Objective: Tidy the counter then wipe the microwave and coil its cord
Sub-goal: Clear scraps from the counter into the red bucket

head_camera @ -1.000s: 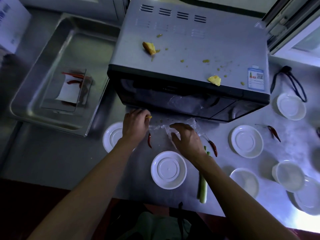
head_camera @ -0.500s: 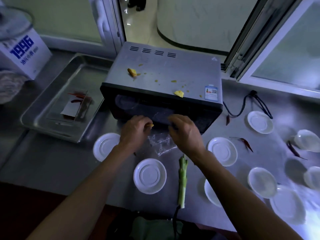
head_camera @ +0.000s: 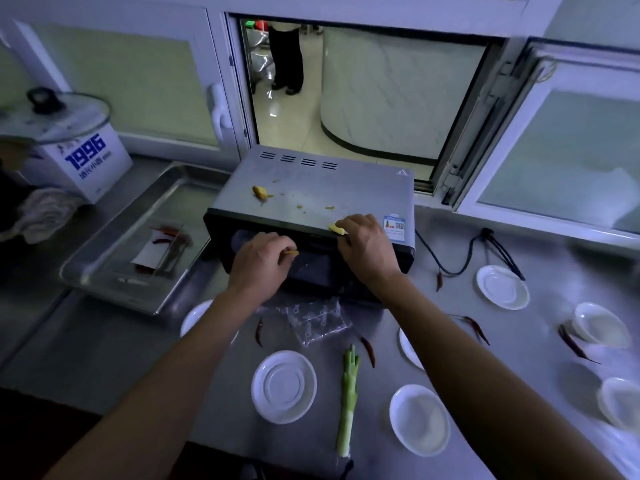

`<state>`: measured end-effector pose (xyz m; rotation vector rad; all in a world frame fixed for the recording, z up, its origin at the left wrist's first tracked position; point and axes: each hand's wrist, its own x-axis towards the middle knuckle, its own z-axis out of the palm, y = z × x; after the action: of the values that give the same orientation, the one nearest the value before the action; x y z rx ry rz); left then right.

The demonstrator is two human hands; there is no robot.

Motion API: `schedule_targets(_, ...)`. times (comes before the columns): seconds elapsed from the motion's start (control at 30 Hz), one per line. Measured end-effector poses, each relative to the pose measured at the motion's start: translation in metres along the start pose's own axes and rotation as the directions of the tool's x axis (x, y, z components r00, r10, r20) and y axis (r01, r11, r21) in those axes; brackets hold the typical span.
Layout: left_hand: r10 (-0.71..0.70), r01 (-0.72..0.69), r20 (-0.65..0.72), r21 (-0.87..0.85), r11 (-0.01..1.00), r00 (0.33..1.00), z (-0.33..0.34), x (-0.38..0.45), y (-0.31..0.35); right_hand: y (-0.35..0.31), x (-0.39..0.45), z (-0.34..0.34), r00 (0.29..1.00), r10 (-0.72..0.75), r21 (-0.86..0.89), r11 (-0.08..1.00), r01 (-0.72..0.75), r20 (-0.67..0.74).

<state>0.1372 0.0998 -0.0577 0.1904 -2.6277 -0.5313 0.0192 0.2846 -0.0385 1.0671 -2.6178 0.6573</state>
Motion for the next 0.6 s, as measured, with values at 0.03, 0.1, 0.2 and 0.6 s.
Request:
schedule_targets(0.03,-0.003,0.003,0.0,0.003,1.0,1.0,-0.001,0.002,0.0,0.002,0.003,0.0,1.0,0.009,-0.016,1.0,-0.008,0.012)
schedule_targets(0.1,-0.005,0.005,0.008,0.008,1.0,1.0,-0.003,0.004,0.001,0.003,0.008,0.001,0.999,0.017,-0.05,0.999,-0.016,0.034)
schedule_targets(0.2,-0.013,0.013,0.011,0.003,1.0,1.0,-0.004,0.005,0.001,0.001,0.012,0.004,0.997,0.022,-0.095,0.995,-0.014,0.079)
schedule_targets(0.6,-0.022,0.022,0.073,0.001,1.0,0.997,-0.009,0.006,-0.005,-0.002,0.023,0.014,0.989,0.031,-0.211,0.977,0.0,0.142)
